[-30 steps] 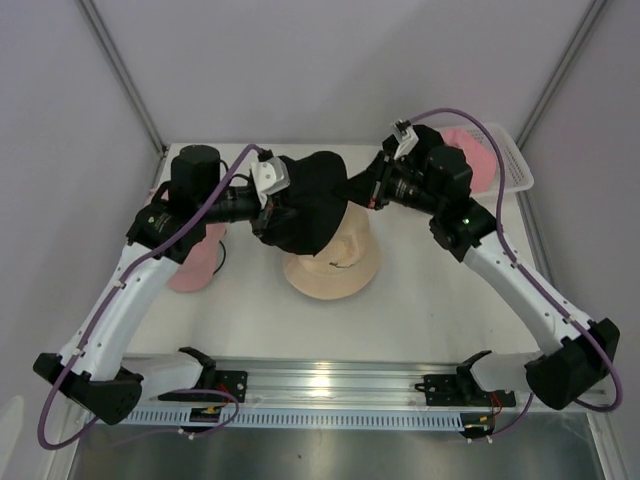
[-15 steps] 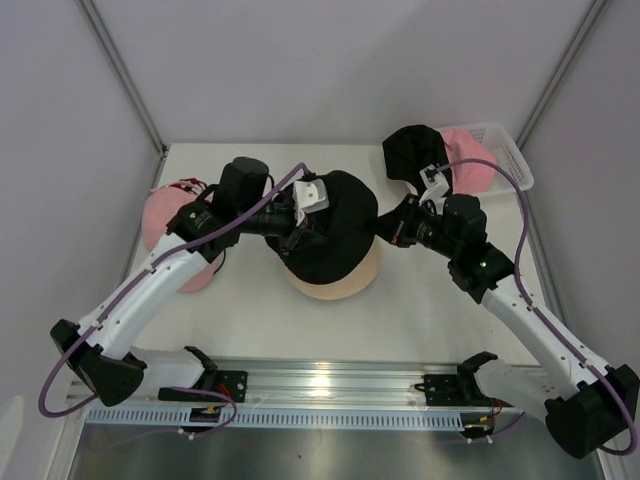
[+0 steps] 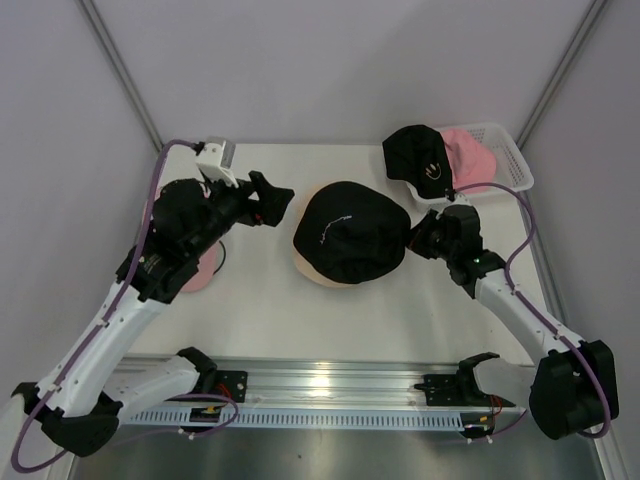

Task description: Stack the hats

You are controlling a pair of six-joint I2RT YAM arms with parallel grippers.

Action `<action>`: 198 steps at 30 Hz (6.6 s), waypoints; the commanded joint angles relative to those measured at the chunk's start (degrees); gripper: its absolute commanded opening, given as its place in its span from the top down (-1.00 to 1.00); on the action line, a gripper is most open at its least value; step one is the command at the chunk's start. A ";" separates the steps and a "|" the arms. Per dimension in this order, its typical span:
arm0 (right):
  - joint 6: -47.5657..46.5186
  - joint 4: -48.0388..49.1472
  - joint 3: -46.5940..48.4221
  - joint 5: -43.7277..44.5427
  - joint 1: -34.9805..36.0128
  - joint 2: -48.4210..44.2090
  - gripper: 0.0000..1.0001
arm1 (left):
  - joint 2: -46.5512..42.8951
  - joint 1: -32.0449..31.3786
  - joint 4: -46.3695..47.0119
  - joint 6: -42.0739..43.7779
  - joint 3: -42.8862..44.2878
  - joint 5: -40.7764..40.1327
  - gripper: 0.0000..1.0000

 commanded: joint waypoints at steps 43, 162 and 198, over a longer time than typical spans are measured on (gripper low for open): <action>-6.95 -3.54 22.57 -10.68 -0.86 14.59 1.00 | 33.12 15.56 23.20 -7.44 4.08 41.29 0.99; 10.71 41.10 5.09 -15.96 -7.19 31.90 1.00 | 36.97 3.96 16.35 -22.48 -17.54 -11.20 0.99; -13.80 9.44 34.79 -10.24 -4.56 21.61 -0.68 | 16.77 11.26 10.90 -9.23 -10.60 -11.30 -0.37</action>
